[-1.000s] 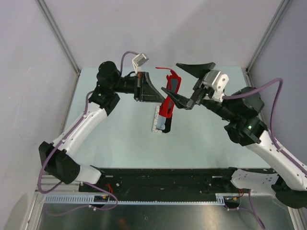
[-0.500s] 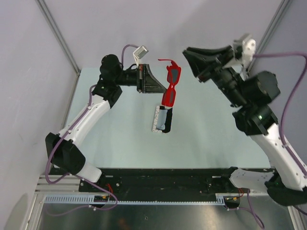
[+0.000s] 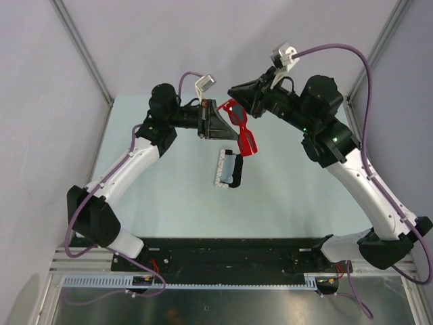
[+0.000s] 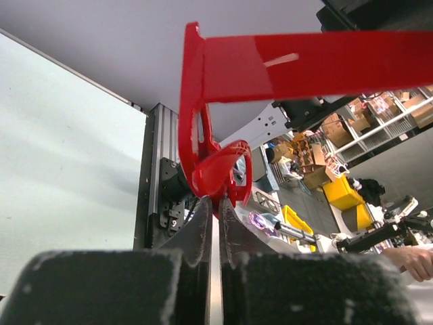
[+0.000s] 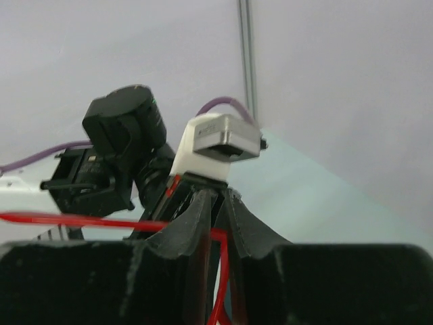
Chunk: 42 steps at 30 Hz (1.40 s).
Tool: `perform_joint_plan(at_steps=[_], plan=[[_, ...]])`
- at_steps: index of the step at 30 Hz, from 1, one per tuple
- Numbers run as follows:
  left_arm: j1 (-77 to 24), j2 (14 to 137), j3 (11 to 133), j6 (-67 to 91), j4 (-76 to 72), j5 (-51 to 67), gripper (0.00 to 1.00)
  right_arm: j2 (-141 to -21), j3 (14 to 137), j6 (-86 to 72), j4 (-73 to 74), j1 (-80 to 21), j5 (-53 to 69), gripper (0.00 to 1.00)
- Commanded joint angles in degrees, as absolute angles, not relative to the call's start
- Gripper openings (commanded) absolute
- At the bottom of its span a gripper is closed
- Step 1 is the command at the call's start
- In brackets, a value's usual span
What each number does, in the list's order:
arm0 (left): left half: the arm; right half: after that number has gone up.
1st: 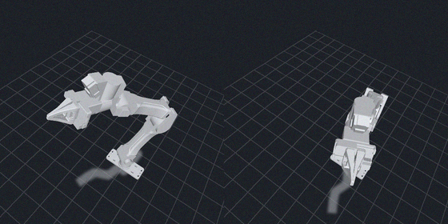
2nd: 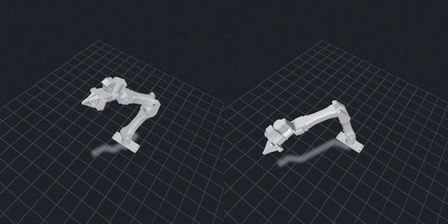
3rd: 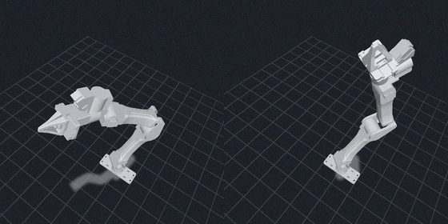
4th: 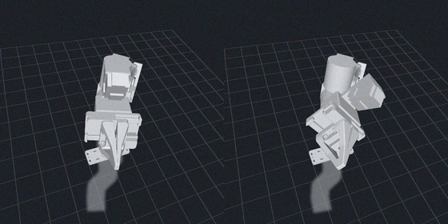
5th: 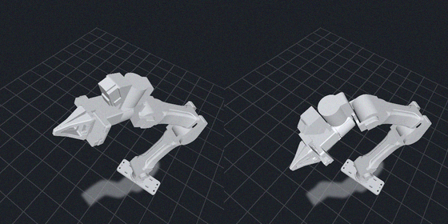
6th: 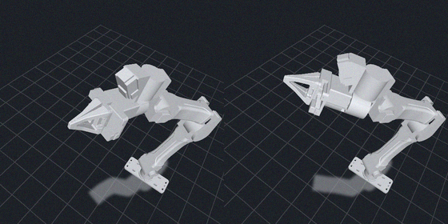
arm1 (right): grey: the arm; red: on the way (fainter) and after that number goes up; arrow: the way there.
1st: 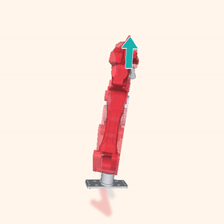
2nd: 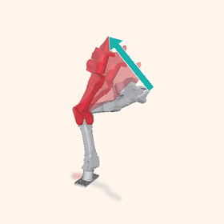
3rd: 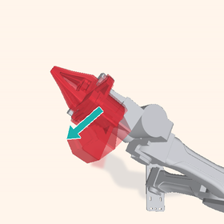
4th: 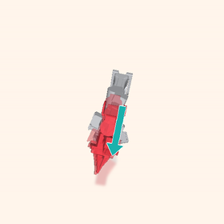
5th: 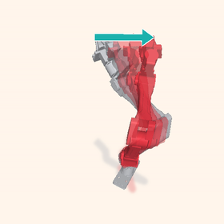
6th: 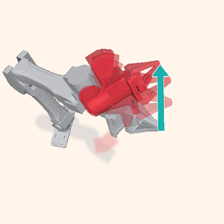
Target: Organize the sunglasses
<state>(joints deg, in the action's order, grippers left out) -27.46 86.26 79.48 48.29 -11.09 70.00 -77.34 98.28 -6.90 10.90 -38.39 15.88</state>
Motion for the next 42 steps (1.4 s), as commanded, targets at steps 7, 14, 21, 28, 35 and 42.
perform_joint_plan(at_steps=[7, 14, 21, 28, 35, 42], plan=[[-26.37, 86.22, 83.14, 47.29, -12.22, 69.78, 0.0, -67.86, 89.04, -8.0, 10.72, -37.88, 18.38, 0.19], [-25.84, 86.31, 82.97, 47.11, -11.87, 70.58, 0.01, -67.15, 90.17, -8.96, 13.79, -36.04, 15.82, 0.38], [-25.23, 84.99, 83.41, 46.06, -11.78, 71.89, 0.0, -68.47, 90.53, -13.09, 20.56, -30.68, 26.62, 0.44], [-25.22, 83.06, 82.97, 44.56, -11.69, 73.74, 0.0, -69.17, 89.47, -17.14, 19.77, -27.16, 36.63, 0.44], [-25.22, 81.65, 83.06, 44.03, -11.6, 73.92, 0.0, -71.19, 89.12, -17.49, 21.01, -26.63, 40.87, 0.46], [-25.31, 81.21, 83.32, 44.12, -11.6, 74.18, 0.0, -71.63, 87.98, -17.75, 20.13, -26.63, 42.45, 0.47]])
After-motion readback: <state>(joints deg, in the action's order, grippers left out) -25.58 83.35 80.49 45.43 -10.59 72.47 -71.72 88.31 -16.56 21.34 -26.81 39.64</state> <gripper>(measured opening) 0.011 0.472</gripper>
